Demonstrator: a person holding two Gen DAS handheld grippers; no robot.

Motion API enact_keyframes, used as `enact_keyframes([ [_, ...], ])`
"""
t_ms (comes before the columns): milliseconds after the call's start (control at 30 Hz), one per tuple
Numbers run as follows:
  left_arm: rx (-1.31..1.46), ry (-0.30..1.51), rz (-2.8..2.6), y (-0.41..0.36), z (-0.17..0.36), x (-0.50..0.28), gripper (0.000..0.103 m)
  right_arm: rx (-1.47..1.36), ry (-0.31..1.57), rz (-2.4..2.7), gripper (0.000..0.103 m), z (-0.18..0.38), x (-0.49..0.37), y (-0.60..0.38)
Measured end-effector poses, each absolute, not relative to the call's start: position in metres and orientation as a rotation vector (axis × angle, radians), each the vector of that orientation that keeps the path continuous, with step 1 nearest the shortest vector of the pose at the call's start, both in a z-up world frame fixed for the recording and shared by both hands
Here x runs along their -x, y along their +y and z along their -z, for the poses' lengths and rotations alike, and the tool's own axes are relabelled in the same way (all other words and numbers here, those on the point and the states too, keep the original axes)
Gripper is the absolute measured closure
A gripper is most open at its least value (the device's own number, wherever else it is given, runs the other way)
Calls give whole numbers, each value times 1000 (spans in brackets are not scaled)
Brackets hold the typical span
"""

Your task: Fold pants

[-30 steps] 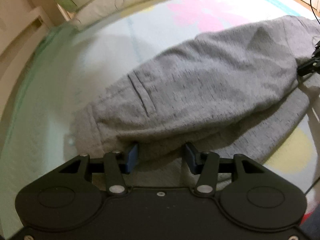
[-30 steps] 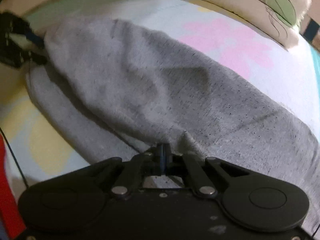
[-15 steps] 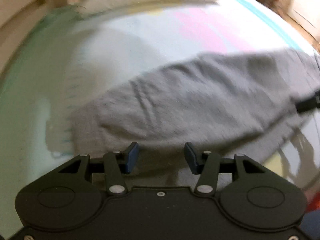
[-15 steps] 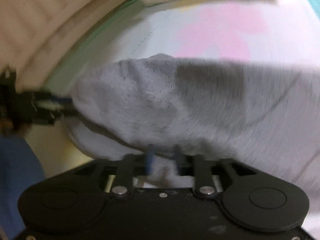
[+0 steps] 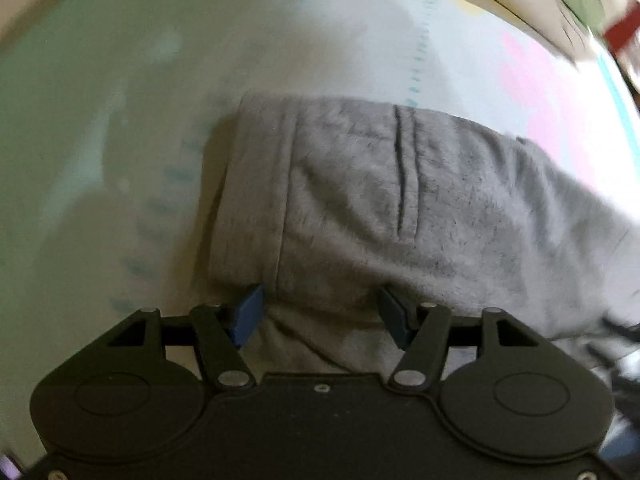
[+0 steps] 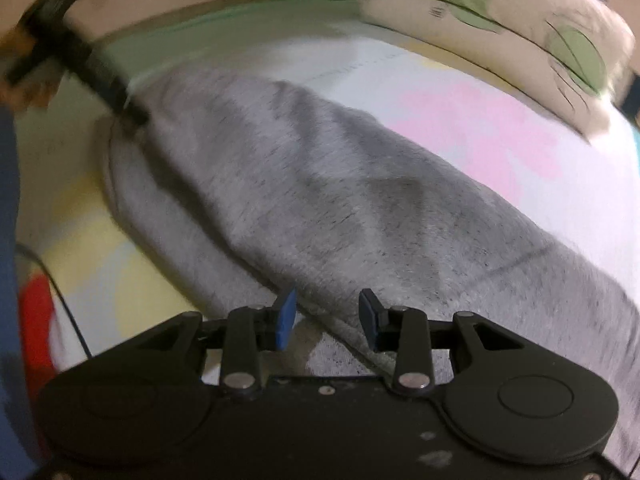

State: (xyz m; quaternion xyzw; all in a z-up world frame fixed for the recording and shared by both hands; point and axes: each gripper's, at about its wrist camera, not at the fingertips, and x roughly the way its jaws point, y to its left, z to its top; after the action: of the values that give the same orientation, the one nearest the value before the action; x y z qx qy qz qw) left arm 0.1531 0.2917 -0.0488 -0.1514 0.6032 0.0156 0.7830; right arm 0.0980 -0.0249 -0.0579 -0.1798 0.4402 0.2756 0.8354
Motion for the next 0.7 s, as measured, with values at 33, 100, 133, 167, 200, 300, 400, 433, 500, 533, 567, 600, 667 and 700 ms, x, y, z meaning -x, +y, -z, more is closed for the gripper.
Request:
enact_keyframes([
  [33, 363, 1320, -28, 296, 50, -152, 37, 414, 926, -588, 66, 61, -97, -24],
  [100, 383, 1348, 4, 299, 53, -150, 37, 482, 898, -582, 66, 69, -95, -19],
  [133, 381, 1361, 26, 299, 55, -150, 37, 517, 876, -574, 66, 72, -95, -17],
  [167, 384, 1367, 40, 298, 56, -151, 37, 552, 851, -565, 66, 74, -94, -15],
  [200, 393, 1370, 60, 297, 57, -151, 37, 585, 825, -555, 66, 77, -94, -14],
  [300, 402, 1369, 125, 291, 58, -151, 36, 683, 774, -551, 66, 85, -95, -8],
  [400, 420, 1363, 121, 287, 61, -159, 34, 721, 775, -592, 66, 92, -98, -7],
  [433, 444, 1365, 113, 286, 62, -162, 33, 717, 761, -602, 66, 92, -98, -7],
  [500, 491, 1368, 85, 289, 67, -170, 33, 680, 788, -621, 78, 89, -104, -9],
  [533, 503, 1371, 66, 289, 67, -170, 35, 622, 833, -638, 100, 86, -111, -12],
  [567, 506, 1366, 32, 289, 69, -173, 47, 565, 862, -629, 101, 83, -116, -16],
  [600, 496, 1349, -3, 289, 69, -173, 69, 526, 876, -630, 101, 80, -120, -20],
  [667, 510, 1320, -20, 294, 66, -171, 80, 481, 889, -635, 102, 76, -123, -25],
  [700, 525, 1318, -29, 297, 64, -169, 84, 459, 891, -633, 102, 73, -124, -28],
])
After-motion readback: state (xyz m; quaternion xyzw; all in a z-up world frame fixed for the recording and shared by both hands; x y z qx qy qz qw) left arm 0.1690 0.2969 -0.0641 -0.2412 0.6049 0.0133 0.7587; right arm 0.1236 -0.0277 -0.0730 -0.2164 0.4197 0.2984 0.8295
